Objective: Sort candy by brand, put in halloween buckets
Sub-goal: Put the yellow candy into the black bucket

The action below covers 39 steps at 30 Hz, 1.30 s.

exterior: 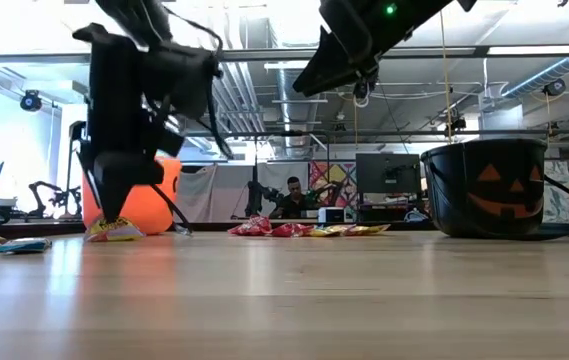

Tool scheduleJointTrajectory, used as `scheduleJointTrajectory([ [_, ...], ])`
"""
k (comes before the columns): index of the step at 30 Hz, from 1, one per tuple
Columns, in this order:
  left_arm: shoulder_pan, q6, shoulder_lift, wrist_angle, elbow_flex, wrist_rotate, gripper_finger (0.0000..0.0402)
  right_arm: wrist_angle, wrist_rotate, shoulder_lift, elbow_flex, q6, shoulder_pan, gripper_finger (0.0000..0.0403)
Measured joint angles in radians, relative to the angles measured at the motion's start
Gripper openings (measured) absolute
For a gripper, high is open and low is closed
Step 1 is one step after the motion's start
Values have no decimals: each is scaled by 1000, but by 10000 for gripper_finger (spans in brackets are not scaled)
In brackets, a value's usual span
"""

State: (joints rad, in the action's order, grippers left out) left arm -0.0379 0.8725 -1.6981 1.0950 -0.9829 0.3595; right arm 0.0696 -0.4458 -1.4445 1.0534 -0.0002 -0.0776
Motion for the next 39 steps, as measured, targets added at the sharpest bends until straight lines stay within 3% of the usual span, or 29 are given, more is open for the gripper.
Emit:
scheduleJointTrajectory([
  [6,27,-54,-85,3,0,50,206,0,0,0,0,18,0,201],
  [15,45,-79,-97,6,-2,87,193,1,0,0,-1,35,0,201],
  [20,45,-73,-97,48,-22,111,149,1,0,0,-1,35,0,201],
  [28,67,-68,-116,43,-10,156,9,1,0,0,-1,39,0,201],
  [39,66,-122,-194,-4,-10,172,2,1,0,0,-1,45,3,201],
])
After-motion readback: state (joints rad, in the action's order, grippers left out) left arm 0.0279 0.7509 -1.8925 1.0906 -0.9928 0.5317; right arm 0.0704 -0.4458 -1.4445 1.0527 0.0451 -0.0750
